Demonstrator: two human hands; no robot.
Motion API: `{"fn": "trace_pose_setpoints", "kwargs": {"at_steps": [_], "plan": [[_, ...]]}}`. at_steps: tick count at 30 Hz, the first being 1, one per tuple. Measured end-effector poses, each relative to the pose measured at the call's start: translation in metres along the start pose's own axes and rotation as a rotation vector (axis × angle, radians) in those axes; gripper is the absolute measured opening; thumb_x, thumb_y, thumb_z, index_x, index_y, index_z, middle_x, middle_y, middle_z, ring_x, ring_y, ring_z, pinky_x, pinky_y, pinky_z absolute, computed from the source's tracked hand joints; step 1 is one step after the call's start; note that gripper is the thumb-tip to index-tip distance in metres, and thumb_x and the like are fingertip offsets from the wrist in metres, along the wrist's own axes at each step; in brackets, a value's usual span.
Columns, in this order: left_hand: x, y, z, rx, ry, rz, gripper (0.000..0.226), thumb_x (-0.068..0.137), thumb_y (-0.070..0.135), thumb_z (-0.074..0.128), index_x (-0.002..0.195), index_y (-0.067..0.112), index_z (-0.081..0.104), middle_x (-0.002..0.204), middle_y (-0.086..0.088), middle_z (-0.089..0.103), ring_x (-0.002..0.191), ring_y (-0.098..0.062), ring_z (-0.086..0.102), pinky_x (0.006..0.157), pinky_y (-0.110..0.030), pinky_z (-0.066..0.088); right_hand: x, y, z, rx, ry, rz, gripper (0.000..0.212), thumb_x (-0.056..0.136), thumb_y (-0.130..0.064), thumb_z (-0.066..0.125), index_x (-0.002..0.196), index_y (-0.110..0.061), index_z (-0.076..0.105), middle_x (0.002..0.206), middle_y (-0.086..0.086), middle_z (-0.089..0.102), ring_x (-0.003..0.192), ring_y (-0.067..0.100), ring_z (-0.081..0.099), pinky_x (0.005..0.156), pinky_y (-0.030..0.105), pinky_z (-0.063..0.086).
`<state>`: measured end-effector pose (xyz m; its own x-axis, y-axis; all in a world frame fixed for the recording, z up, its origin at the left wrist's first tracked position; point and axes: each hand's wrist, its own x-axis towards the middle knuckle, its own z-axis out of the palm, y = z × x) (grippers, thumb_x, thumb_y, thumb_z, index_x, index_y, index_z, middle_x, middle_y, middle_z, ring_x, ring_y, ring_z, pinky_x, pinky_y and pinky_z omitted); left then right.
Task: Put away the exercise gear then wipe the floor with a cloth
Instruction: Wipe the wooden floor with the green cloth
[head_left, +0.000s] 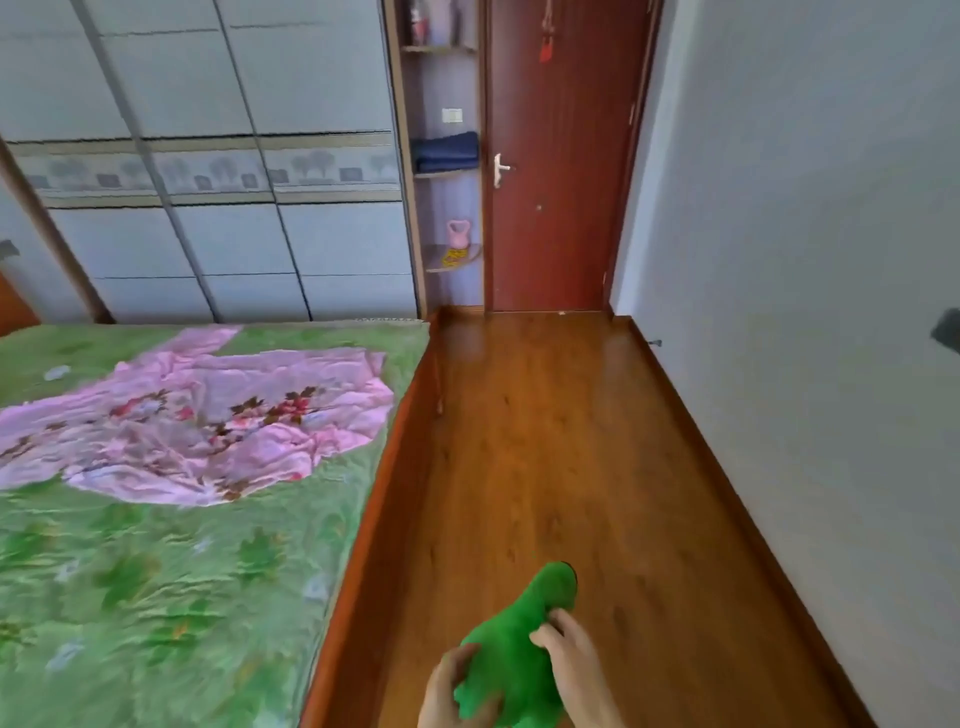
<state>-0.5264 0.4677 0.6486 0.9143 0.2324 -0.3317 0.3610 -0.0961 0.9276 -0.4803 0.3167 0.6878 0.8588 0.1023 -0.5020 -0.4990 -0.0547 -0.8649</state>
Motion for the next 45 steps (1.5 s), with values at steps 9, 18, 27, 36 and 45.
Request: {"fn": "trace_pose_setpoints", "kwargs": {"at_steps": [9, 18, 27, 36, 45], "plan": [[0.132, 0.059, 0.104, 0.288, -0.246, 0.1, 0.034, 0.077, 0.016, 0.072, 0.094, 0.042, 0.06, 0.108, 0.005, 0.061, 0.093, -0.001, 0.058, 0.067, -0.006, 0.04, 0.115, -0.048, -0.073, 0.139, 0.178, -0.001, 0.013, 0.09, -0.011, 0.05, 0.077, -0.011, 0.052, 0.077, 0.009, 0.051, 0.072, 0.02, 0.051, 0.068, 0.03, 0.037], [0.296, 0.136, 0.165, 0.451, -0.502, 0.161, 0.05, 0.079, 0.017, 0.066, 0.101, 0.052, 0.039, 0.11, 0.017, 0.045, 0.109, -0.006, 0.054, 0.072, 0.003, 0.037, 0.236, -0.144, -0.119, 0.285, 0.404, -0.087, 0.017, 0.086, -0.005, 0.055, 0.07, -0.005, 0.051, 0.069, 0.012, 0.051, 0.067, 0.022, 0.05, 0.06, 0.029, 0.037], [0.416, 0.188, 0.213, 0.525, -0.506, 0.364, 0.055, 0.054, 0.065, 0.029, 0.109, 0.062, 0.032, 0.11, 0.029, 0.031, 0.115, 0.003, 0.043, 0.1, -0.008, 0.027, 0.353, -0.212, -0.15, 0.429, 0.537, -0.099, 0.028, 0.085, 0.003, 0.055, 0.059, -0.008, 0.047, 0.058, 0.009, 0.047, 0.057, 0.022, 0.047, 0.059, 0.032, 0.035], [0.567, 0.252, 0.282, 0.796, -0.643, 0.443, 0.065, 0.07, 0.042, 0.053, 0.13, 0.033, 0.029, 0.109, 0.024, 0.03, 0.118, -0.004, 0.045, 0.082, 0.003, 0.026, 0.489, -0.291, -0.211, 0.398, 0.655, -0.084, 0.018, 0.087, -0.006, 0.055, 0.07, -0.006, 0.051, 0.071, 0.012, 0.05, 0.066, 0.021, 0.048, 0.061, 0.029, 0.035], [0.685, 0.304, 0.333, 0.782, -0.784, 0.549, 0.04, 0.078, 0.018, 0.061, 0.111, 0.038, 0.051, 0.11, 0.019, 0.054, 0.102, 0.006, 0.052, 0.08, 0.002, 0.033, 0.566, -0.334, -0.252, 0.463, 0.854, -0.099, 0.02, 0.088, -0.006, 0.058, 0.069, -0.007, 0.051, 0.07, 0.01, 0.05, 0.064, 0.021, 0.046, 0.057, 0.025, 0.035]]}}
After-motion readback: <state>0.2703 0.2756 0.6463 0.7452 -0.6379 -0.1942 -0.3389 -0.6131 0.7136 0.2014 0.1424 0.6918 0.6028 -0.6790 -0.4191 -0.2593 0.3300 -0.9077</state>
